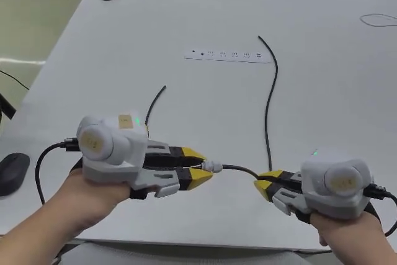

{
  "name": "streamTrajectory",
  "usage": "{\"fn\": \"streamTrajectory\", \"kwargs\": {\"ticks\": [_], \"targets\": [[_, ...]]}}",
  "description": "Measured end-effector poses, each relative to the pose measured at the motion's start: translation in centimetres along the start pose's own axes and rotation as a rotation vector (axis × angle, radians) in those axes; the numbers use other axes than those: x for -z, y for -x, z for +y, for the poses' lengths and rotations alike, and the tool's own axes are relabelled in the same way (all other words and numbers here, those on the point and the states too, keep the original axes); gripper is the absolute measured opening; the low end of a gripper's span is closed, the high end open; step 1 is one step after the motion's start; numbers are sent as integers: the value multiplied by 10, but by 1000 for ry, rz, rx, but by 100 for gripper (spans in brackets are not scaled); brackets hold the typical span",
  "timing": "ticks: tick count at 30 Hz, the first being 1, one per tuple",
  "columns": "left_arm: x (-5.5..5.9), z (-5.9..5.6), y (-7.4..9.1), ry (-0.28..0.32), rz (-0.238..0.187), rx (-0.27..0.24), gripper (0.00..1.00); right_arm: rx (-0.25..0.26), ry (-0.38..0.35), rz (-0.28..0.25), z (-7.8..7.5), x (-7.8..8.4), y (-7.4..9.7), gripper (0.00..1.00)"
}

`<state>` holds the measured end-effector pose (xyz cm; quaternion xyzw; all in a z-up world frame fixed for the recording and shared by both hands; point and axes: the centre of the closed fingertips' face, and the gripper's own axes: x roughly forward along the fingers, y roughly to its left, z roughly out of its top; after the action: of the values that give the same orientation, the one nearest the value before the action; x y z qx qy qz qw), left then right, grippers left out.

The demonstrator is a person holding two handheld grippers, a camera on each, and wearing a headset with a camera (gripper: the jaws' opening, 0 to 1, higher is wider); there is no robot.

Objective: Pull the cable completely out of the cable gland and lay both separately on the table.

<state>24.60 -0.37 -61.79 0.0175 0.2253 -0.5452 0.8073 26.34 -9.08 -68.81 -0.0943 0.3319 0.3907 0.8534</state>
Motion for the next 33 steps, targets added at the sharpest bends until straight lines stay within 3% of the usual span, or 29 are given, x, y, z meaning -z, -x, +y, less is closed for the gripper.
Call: {"fn": "streamTrajectory", "kwargs": {"ticks": [5, 11, 16, 26, 33], "targets": [[-1, 2, 2, 3, 1, -3, 15, -14, 31, -15, 6, -10, 8, 17], [2, 3, 2, 4, 10, -7, 15, -27, 191, -57, 25, -41, 13, 21], [2, 2, 1, 5, 12, -4, 15, -47, 315, -46, 47, -56, 8, 21], [5, 1, 0, 5, 19, -7, 15, -32, 414, -39, 59, -70, -1, 11], [5, 1, 0, 8, 24, -7, 15, -47, 494, -15, 67, -66, -3, 3]]}}
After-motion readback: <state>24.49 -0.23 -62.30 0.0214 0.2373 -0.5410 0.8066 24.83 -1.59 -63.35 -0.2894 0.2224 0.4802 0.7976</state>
